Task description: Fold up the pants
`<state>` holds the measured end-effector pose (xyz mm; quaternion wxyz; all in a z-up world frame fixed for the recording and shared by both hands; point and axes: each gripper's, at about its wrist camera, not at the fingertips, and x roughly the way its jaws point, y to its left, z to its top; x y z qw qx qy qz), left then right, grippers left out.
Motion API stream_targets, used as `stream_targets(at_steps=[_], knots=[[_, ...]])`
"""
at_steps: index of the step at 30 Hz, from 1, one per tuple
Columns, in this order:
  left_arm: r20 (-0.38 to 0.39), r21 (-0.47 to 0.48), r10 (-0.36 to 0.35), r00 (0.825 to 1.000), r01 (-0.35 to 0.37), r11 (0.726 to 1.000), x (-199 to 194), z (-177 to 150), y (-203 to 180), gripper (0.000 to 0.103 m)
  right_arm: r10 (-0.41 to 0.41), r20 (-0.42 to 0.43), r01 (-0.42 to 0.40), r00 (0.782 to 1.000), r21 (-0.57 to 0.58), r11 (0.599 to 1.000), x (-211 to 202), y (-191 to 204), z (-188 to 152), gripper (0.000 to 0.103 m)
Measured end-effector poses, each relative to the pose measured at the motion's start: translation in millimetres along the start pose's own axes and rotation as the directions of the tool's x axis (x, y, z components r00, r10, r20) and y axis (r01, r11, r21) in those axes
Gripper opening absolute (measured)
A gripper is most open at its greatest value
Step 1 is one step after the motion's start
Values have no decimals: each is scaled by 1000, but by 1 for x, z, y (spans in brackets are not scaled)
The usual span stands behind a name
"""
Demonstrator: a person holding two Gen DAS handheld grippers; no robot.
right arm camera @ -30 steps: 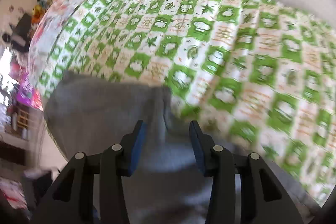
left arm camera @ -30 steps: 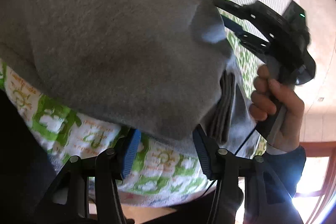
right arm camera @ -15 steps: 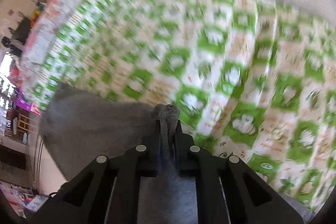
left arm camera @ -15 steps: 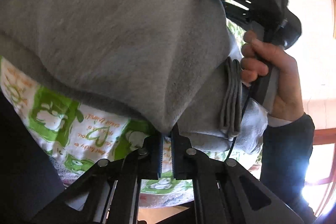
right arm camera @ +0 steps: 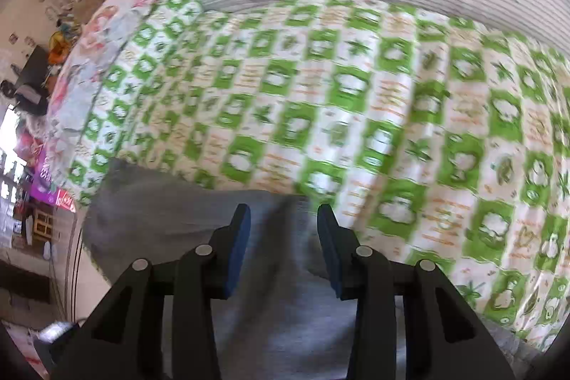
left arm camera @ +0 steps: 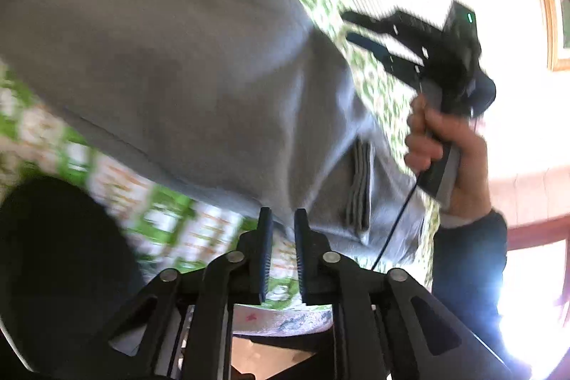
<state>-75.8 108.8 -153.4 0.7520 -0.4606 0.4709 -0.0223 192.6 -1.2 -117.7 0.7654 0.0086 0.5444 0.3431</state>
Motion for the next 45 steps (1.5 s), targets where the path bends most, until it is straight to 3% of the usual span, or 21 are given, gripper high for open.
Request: stream_targets(at_steps=[5, 8, 10, 11, 15, 23, 29, 36, 45], knots=[[102, -114, 22, 995, -10, 993, -37, 8, 41, 15, 64, -27, -67, 998, -92, 994, 10, 46, 6, 41], [152, -197, 44, 987, -13, 980, -54, 10, 67, 28, 95, -56, -103, 994, -169, 980, 24, 83, 8, 43], [179, -238, 54, 982, -10, 971, -60, 10, 79, 43, 111, -76, -125, 991, -203, 971, 31, 101, 9, 45], [196, -266, 70, 978, -16, 964, -64, 11, 89, 45, 118, -87, -135, 989, -224, 965, 36, 112, 11, 46], [232, -318, 91, 968, -13, 948, -72, 20, 113, 45, 140, -121, -170, 983, -290, 942, 53, 150, 16, 53], [272, -380, 116, 955, -4, 925, -69, 41, 133, 48, 158, -185, -217, 970, -363, 906, 97, 208, 30, 56], [293, -395, 122, 948, 4, 919, -93, 67, 153, 52, 183, -231, -261, 956, -374, 890, 137, 240, 37, 56], [313, -397, 114, 943, 21, 918, -94, 82, 154, 60, 166, -259, -264, 951, -409, 874, 161, 261, 41, 56], [335, -415, 96, 937, 55, 908, -94, 96, 165, 60, 116, -282, -237, 952, -445, 864, 189, 284, 45, 56]])
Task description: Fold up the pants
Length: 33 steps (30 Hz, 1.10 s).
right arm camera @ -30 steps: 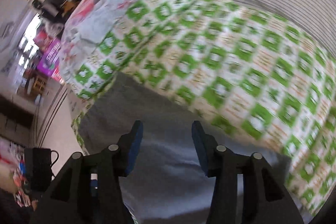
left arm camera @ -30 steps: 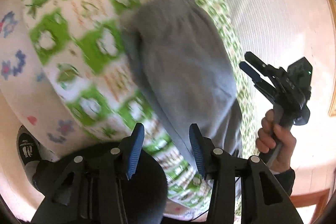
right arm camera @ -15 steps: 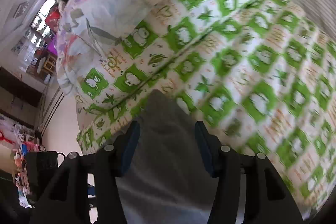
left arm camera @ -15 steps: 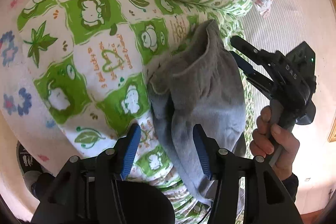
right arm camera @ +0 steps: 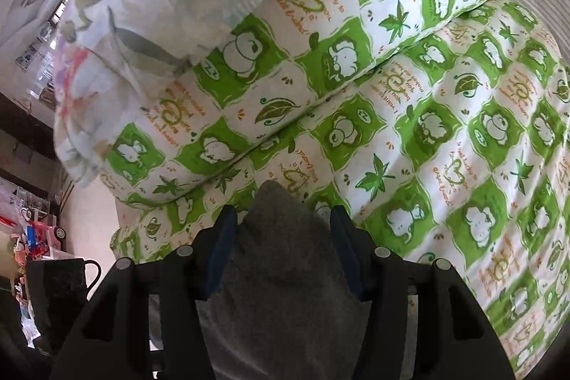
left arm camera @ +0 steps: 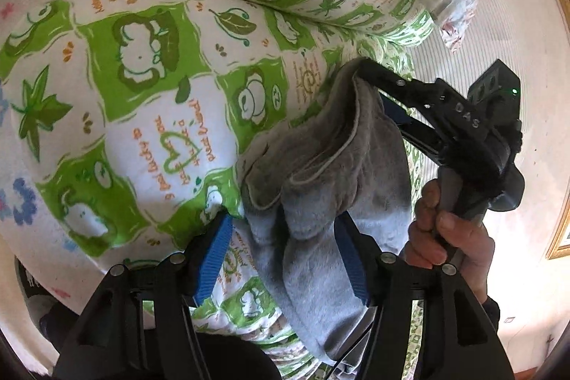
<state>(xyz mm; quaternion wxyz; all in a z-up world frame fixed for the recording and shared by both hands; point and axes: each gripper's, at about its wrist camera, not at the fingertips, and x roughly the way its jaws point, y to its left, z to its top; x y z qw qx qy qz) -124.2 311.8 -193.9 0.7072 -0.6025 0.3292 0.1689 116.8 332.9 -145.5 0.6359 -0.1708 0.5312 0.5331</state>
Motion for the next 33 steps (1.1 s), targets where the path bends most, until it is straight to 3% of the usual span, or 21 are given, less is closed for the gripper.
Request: stream_targets(at_steps=[3, 4, 5, 7, 10, 12, 14, 19, 27, 33], knots=[[25, 50, 22, 999, -24, 998, 2, 0, -7, 55, -28, -10, 28, 1000, -10, 1000, 11, 3, 0, 52], [37, 72, 37, 999, -40, 997, 1, -1, -9, 34, -38, -8, 37, 999, -13, 999, 12, 4, -2, 46], [55, 101, 59, 997, -65, 993, 1, -1, -12, 22, -57, -5, 57, 998, -20, 998, 13, 5, -3, 32], [52, 108, 35, 998, -41, 993, 0, 2, -13, 15, -72, 1, 72, 997, -26, 997, 10, 8, -5, 22], [100, 128, -1, 995, -12, 992, -15, 6, -19, 13, -55, 40, 57, 998, -41, 998, -8, 15, -2, 17], [124, 143, 14, 992, -32, 989, -18, 8, -20, 13, -49, 70, 51, 996, -31, 998, -17, 19, 3, 17], [91, 130, 56, 994, -68, 989, -8, 10, -15, 13, -57, 60, 59, 997, -22, 998, -9, 19, 5, 17], [102, 152, 37, 994, -53, 987, -20, 6, -22, 13, -23, 54, 20, 998, 52, 998, -2, 7, 6, 17], [121, 266, -43, 992, 9, 964, -47, -20, -82, 12, 39, 141, -49, 989, 74, 996, -84, -1, -20, 16], [41, 371, -115, 993, 91, 924, -52, -63, -135, 12, 39, 194, -62, 980, 115, 991, -146, -20, -61, 16]])
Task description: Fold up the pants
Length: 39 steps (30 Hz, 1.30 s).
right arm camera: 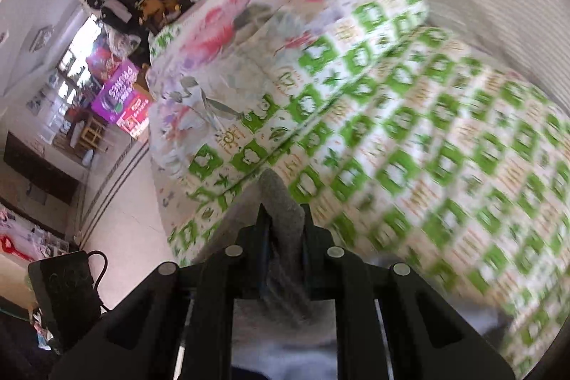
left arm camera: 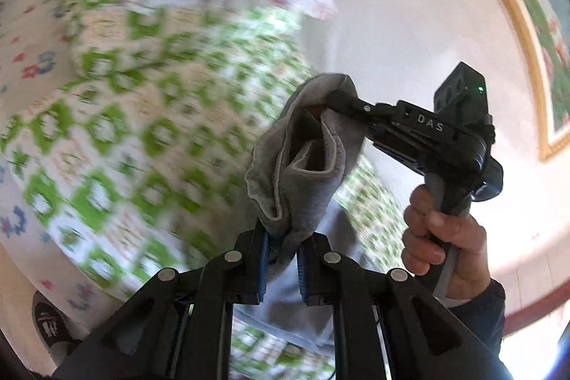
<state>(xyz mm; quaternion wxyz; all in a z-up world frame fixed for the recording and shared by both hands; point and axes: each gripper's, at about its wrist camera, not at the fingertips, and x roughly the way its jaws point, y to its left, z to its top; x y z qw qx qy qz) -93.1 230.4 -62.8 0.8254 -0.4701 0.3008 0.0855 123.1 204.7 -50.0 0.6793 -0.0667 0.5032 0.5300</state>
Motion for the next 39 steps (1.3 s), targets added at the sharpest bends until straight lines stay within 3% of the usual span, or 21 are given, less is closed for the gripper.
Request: stream_targets(at_steps=[9, 21, 29, 39], knots=[[-167, 189, -90, 982, 121, 974, 27, -65, -94, 12, -30, 142, 14, 989, 111, 994, -126, -56, -59, 16], [-378, 320, -115, 919, 246, 915, 68, -147, -173, 12, -136, 248, 51, 959, 323, 945, -237, -128, -174, 16], [-448, 412, -60, 892, 265, 872, 100, -192, -217, 12, -167, 318, 14, 933, 432, 902, -283, -169, -234, 16], [-479, 451, -48, 876, 293, 843, 123, -209, -241, 12, -171, 388, -40, 906, 480, 876, -319, -196, -276, 16]])
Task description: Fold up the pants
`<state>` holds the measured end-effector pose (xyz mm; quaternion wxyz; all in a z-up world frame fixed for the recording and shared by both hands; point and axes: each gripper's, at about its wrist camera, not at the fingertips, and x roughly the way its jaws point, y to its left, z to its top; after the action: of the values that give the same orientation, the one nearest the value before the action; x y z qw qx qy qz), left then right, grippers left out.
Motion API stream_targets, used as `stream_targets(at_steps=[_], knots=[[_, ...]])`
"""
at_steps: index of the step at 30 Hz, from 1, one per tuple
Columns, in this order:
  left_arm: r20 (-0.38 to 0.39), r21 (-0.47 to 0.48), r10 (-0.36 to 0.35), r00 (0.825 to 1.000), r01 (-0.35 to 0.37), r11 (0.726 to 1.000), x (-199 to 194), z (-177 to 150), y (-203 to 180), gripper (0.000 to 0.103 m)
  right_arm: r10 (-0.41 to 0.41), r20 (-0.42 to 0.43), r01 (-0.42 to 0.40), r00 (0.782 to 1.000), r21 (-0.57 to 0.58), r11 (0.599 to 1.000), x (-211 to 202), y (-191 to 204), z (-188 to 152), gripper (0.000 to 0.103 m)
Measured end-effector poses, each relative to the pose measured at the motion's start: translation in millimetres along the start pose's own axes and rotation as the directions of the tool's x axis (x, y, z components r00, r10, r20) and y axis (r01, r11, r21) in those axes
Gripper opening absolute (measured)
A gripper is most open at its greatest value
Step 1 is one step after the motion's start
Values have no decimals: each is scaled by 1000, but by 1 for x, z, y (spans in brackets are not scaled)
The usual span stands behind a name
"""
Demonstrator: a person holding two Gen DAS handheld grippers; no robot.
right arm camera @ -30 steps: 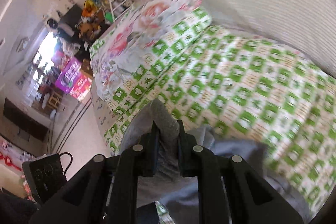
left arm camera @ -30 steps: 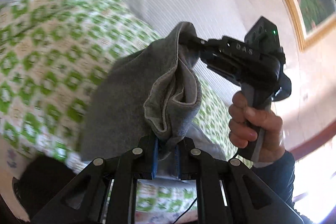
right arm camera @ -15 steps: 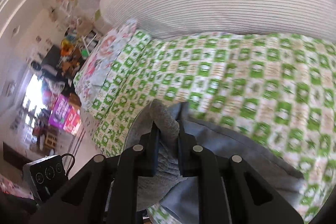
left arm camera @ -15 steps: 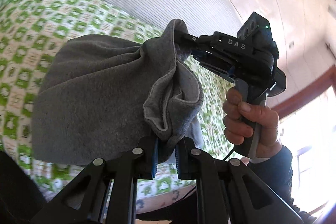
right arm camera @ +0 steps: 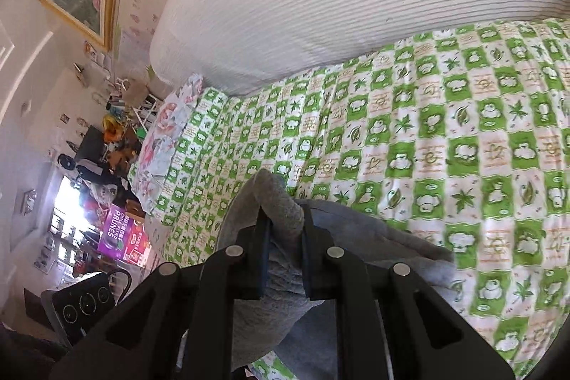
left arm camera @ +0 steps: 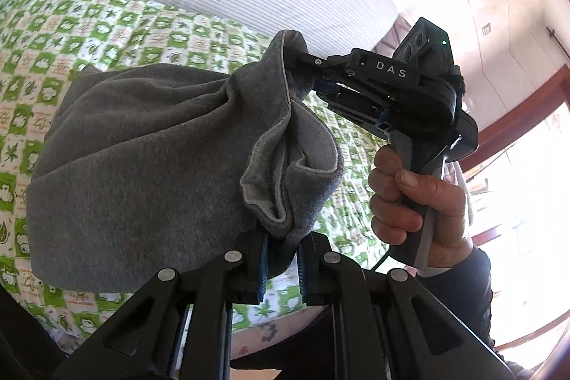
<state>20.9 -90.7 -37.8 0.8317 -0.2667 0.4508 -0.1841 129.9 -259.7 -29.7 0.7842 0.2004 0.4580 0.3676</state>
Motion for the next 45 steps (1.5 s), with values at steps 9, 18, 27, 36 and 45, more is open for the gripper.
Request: stream_targets(at_steps=[9, 18, 27, 36, 45], knots=[[-56, 70, 14, 998, -10, 997, 42, -3, -19, 12, 11, 59, -15, 998, 53, 999, -35, -34, -12, 16], [-92, 135, 74, 993, -61, 989, 79, -8, -27, 12, 16, 89, -29, 996, 152, 988, -42, -80, -33, 16], [-113, 214, 115, 987, -89, 973, 97, -18, -40, 23, 15, 106, -37, 994, 207, 978, -40, -104, -41, 22], [-170, 228, 73, 983, -32, 973, 92, -32, -42, 51, -99, 117, 64, 988, 272, 960, -65, -117, -60, 39], [-154, 176, 60, 986, -33, 984, 56, -35, -15, 52, -183, 145, 142, 972, 253, 957, -94, -95, -69, 43]])
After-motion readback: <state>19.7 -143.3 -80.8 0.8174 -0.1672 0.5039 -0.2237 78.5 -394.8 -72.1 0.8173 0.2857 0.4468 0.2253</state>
